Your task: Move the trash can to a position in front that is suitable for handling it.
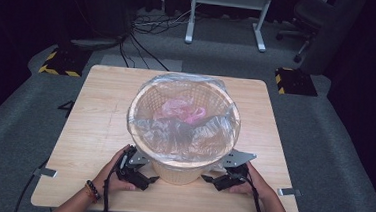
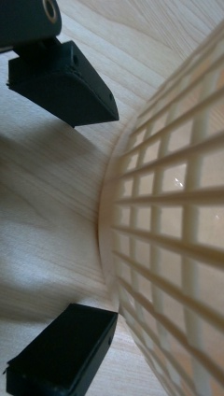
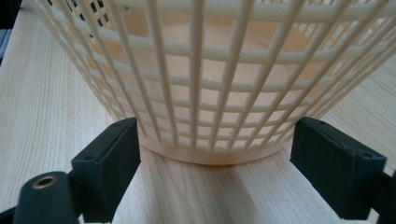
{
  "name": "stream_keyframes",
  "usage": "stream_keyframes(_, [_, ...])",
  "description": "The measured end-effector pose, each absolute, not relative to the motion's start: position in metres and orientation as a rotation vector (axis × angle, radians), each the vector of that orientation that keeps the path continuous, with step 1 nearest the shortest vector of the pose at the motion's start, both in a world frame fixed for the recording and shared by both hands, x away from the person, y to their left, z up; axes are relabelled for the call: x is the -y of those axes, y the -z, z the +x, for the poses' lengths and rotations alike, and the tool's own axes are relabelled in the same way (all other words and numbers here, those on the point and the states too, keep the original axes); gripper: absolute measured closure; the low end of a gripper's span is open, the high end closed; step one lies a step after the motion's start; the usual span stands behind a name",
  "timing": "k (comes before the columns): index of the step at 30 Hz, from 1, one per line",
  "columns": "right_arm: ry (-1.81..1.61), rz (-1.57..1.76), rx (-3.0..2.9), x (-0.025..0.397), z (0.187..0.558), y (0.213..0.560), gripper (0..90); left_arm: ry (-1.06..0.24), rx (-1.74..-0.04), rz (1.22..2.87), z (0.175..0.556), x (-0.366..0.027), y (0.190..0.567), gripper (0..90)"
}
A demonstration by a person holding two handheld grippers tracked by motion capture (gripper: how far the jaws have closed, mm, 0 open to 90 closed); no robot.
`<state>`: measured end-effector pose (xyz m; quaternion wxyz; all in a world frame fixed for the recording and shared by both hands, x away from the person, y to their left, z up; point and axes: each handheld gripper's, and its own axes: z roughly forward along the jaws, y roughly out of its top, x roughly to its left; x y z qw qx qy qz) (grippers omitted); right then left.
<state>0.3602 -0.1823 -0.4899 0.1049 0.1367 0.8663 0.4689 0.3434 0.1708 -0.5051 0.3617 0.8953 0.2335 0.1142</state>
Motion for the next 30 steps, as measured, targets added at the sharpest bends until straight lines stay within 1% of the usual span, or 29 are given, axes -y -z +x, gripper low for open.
stream_keyframes(5, [-1.374,0.39,-2.552,0.181,0.355,0.49,16.4,-0.256,-0.624,2.308,0.349,-0.173,0.506,3.7])
stream_keyframes(7, [-1.384,0.384,-2.551,0.18,0.353,0.491,16.4,-0.259,-0.64,2.309,0.353,-0.176,0.506,3.3])
stream_keyframes(9, [-1.383,0.38,-2.551,0.178,0.35,0.492,16.2,-0.262,-0.675,2.309,0.357,-0.18,0.506,0.8])
stream_keyframes(14, [-1.376,0.333,-2.565,0.171,0.341,0.492,16.0,-0.313,-0.731,2.285,0.363,-0.186,0.506,0.7])
stream_keyframes(16, [-1.362,0.31,-2.567,0.165,0.337,0.492,16.0,-0.356,-0.751,2.274,0.365,-0.188,0.505,0.9])
stream_keyframes(20, [-1.334,0.274,-2.554,0.152,0.331,0.494,15.9,-0.402,-0.762,2.255,0.365,-0.19,0.505,5.6])
stream_keyframes(23, [-1.321,0.267,-2.535,0.142,0.328,0.495,15.8,-0.4,-0.758,2.255,0.365,-0.192,0.504,9.4])
stream_keyframes(26, [-1.332,0.269,-2.534,0.14,0.327,0.495,16.0,-0.407,-0.771,2.249,0.365,-0.194,0.504,9.6])
stream_keyframes(28, [-1.337,0.27,-2.534,0.14,0.328,0.496,16.5,-0.404,-0.765,2.248,0.365,-0.194,0.504,12.6])
stream_keyframes(29, [-1.338,0.269,-2.532,0.14,0.328,0.496,17.5,-0.396,-0.761,2.246,0.364,-0.195,0.504,12.6])
stream_keyframes(30, [-1.338,0.271,-2.531,0.141,0.328,0.495,18.5,-0.392,-0.763,2.244,0.364,-0.196,0.504,15.5])
